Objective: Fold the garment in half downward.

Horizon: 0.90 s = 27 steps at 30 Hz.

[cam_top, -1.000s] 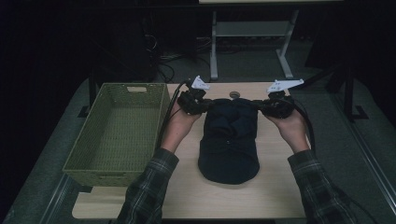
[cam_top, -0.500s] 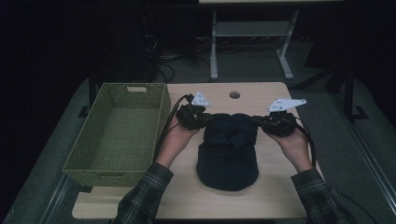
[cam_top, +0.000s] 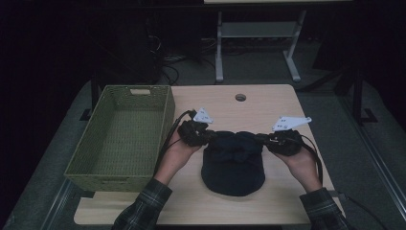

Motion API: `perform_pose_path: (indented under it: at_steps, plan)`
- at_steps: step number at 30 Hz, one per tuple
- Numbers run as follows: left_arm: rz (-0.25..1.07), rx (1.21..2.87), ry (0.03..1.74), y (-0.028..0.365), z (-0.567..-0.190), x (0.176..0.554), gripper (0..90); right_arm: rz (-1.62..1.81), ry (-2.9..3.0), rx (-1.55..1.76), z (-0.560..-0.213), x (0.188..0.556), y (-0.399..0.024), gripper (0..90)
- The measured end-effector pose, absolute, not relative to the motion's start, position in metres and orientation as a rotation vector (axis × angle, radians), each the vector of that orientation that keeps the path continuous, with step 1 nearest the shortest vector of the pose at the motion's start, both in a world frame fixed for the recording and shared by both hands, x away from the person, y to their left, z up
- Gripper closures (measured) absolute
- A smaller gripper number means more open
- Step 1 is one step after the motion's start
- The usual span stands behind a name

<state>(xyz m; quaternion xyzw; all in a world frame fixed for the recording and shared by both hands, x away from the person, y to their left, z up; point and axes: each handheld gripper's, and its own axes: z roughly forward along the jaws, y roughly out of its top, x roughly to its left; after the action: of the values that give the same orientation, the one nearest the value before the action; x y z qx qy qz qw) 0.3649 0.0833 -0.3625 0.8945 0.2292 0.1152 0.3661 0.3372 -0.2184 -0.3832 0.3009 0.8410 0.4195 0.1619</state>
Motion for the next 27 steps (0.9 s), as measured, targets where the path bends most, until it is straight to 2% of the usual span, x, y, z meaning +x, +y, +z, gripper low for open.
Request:
perform_pose_path:
  at_steps: [27]
  plan:
    - [0.107, 2.293, 0.587, 0.092, -0.387, 0.333, 78.0, 1.203, 2.509, 0.865, -0.406, 0.296, -0.22, 76.9]
